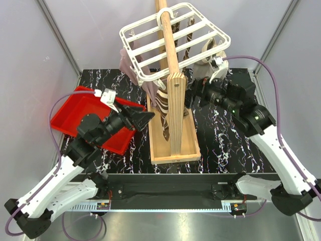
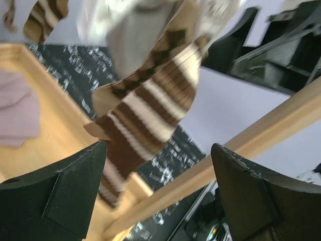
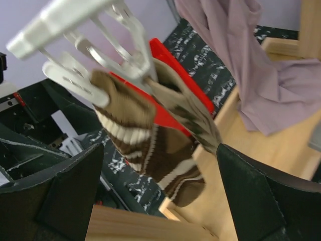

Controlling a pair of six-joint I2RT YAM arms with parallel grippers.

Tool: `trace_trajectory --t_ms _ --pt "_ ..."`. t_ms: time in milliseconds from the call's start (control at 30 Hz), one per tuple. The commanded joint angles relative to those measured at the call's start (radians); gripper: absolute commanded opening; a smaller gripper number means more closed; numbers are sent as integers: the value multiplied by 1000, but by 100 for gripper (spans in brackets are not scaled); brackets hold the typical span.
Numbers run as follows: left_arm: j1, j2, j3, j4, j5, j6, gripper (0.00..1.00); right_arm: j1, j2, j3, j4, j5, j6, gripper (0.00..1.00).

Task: Clip the socks to the hanger
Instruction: Reset both arms

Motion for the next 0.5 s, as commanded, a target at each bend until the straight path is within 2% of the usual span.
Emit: trace_trajectory --t_ms 0,100,233,300,333,367,400,433,467 --pt "-4 -66 -43 -96 -6 48 91 -4 -81 -13 -128 114 -86 100" --pt "-2 -130 -89 -194 -75 53 92 -4 -152 -59 -220 186 -82 100" --pt "11 -231 -170 -257 -181 63 99 -4 -300 -241 -280 307 -5 100" --pt "48 -288 -245 -208 -168 60 99 -4 -357 -319 -256 404 47 100" --pt "68 -301 -274 -178 -143 47 99 -4 -418 -418 -224 429 88 100" --pt "90 -310 -342 -83 -96 37 99 -4 -455 -480 -181 429 99 100" --pt "134 -314 -380 -32 -19 24 99 -4 -491 -546 -68 432 114 100" --pt "159 -314 -420 14 10 -28 99 -4 -559 -686 -6 453 165 100" --pt "185 -313 -518 146 44 -62 99 -3 -595 -758 61 460 189 100"
